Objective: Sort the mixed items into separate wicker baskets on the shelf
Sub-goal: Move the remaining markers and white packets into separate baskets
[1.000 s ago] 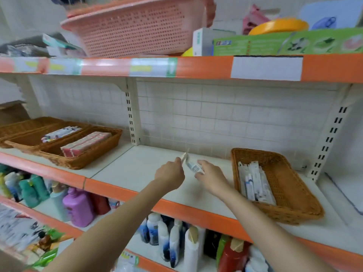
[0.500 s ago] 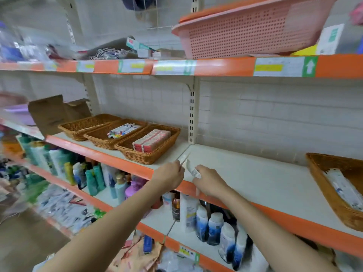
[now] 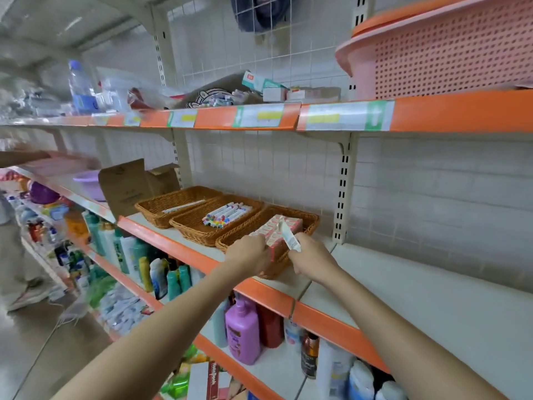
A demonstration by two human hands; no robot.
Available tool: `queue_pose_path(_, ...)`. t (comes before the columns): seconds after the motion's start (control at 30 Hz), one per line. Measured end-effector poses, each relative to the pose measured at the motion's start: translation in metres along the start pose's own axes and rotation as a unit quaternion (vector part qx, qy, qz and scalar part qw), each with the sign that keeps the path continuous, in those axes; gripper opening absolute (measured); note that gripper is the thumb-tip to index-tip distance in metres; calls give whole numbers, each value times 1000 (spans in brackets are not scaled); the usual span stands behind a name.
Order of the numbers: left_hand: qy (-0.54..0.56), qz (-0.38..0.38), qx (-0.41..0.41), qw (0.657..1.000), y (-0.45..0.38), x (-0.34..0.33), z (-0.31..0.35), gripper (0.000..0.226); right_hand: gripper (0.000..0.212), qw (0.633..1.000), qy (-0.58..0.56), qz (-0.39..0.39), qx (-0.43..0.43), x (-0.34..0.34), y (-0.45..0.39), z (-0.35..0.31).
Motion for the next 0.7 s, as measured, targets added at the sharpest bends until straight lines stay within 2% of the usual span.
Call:
queue_pose_path(0.27,25,-10,14,1000,-43,-13,-62,25,42,999,-34,-28,24,-47,-58,-28)
queue_pose_path(0.4,43,-15,-3,999,-62,-22,-108,27,36,999,-39,-17,21,-88,-83,-46)
queue_pose_path(0.5,44,-15,-22,999,-74,-28,-149,31,23,1000,-21,-15,15,-122,-103,-65)
queue_pose_path(0.7,46,-13,-40,998,-93,-35,-235,33,37,999,-31,4,-12,-188,-130,-104)
Point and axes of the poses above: each hand's wrist, its own y-axis away from the middle knuckle, its own x-axis out of the back of the hand, z = x × y, the point moved 3 cm from there along -y, towards the middle knuckle, and after that the axes turned 14 degrees about -y, right-handed, at the moved point
